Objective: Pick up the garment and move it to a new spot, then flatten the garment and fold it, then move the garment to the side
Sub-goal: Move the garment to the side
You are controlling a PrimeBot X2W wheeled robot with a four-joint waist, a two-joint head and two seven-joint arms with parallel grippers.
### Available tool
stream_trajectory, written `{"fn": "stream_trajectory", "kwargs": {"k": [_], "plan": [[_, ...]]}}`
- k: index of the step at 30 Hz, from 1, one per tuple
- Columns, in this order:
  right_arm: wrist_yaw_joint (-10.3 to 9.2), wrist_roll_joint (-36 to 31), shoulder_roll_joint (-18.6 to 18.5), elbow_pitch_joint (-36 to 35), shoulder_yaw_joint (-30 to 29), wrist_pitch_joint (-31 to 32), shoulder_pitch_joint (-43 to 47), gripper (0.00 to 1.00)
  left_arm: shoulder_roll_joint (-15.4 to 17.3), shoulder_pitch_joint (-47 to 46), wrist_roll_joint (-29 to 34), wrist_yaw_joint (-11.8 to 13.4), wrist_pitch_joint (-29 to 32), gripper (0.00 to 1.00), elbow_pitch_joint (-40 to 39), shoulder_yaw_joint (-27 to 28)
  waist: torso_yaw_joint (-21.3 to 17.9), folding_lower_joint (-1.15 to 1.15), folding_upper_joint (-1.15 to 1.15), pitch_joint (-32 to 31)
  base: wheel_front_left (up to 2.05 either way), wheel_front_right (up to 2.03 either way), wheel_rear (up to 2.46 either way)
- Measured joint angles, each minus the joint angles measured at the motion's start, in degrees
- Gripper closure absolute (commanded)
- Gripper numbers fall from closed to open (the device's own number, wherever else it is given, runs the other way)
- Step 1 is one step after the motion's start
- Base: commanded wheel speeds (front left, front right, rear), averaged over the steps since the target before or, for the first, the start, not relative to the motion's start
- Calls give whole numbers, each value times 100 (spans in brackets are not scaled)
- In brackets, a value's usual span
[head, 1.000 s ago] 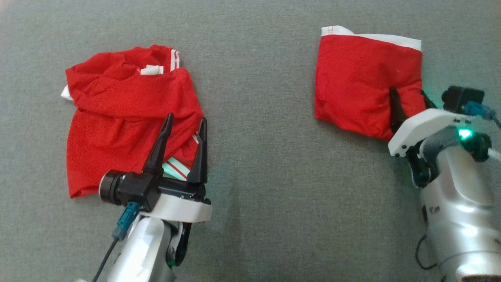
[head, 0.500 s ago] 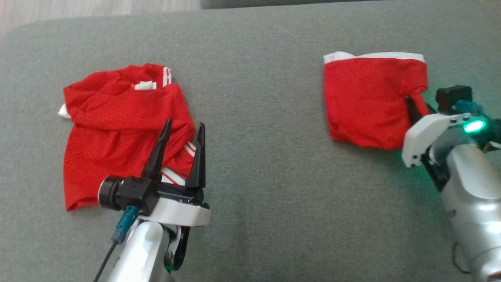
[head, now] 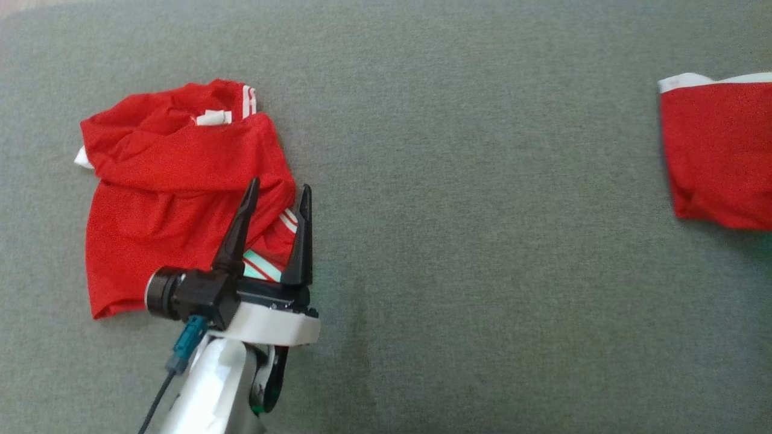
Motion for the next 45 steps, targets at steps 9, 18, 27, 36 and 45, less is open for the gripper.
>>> {"fn": "stream_trajectory", "kwargs": {"k": [9,18,27,36,45], "plan": [[0,-245,-226,288,-101,-247,-286,100,0,-153,56,-53,0,0,1,90,131,0,0,223,0,0,0],[0,-493,-268,594,-545,-377,-560,0,-1,-255,56,-90,0,0,4,94,140,0,0,306,0,0,0],[0,-760,312,461,-1115,-624,-706,0,-2,-233,47,-81,0,0,38,189,-53,0,0,-94,0,0,0],[0,-683,1272,-380,-1583,-1206,-269,0,-1,144,-110,15,0,0,29,238,-217,-1,0,-792,0,0,0],[0,-383,2503,-1871,-1956,-1368,633,0,-1,426,-111,60,0,0,8,297,-243,-1,0,-1274,0,0,0]]}}
